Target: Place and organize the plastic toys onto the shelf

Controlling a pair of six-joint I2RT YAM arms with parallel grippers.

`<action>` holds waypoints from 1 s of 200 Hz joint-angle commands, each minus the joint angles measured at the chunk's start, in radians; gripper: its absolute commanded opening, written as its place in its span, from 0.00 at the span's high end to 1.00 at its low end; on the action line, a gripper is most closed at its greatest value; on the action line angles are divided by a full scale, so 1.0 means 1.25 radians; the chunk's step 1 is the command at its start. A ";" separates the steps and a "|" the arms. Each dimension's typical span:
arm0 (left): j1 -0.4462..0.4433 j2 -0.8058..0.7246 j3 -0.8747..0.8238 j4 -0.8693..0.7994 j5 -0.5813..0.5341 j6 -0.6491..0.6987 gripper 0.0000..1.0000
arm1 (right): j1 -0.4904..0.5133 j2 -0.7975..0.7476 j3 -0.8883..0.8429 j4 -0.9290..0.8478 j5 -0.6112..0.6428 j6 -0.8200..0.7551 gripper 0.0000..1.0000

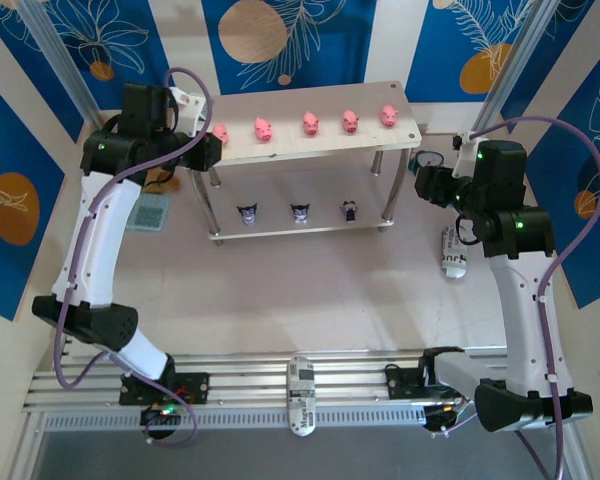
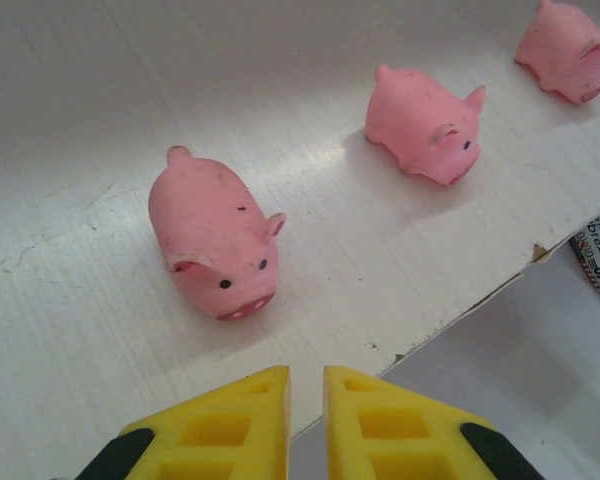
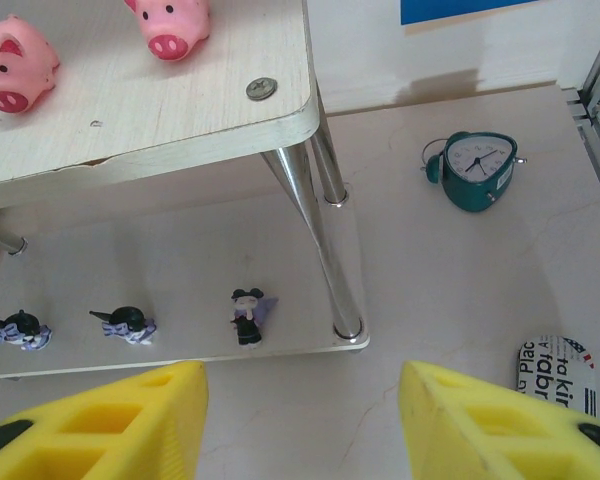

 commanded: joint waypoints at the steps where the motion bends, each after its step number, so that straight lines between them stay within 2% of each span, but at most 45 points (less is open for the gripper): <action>1: 0.014 0.017 0.026 -0.010 0.017 0.011 0.83 | -0.003 -0.010 0.012 0.013 -0.009 0.008 0.46; 200: 0.035 0.062 0.028 0.033 0.000 0.023 0.83 | -0.009 -0.011 0.007 0.013 -0.002 -0.002 0.46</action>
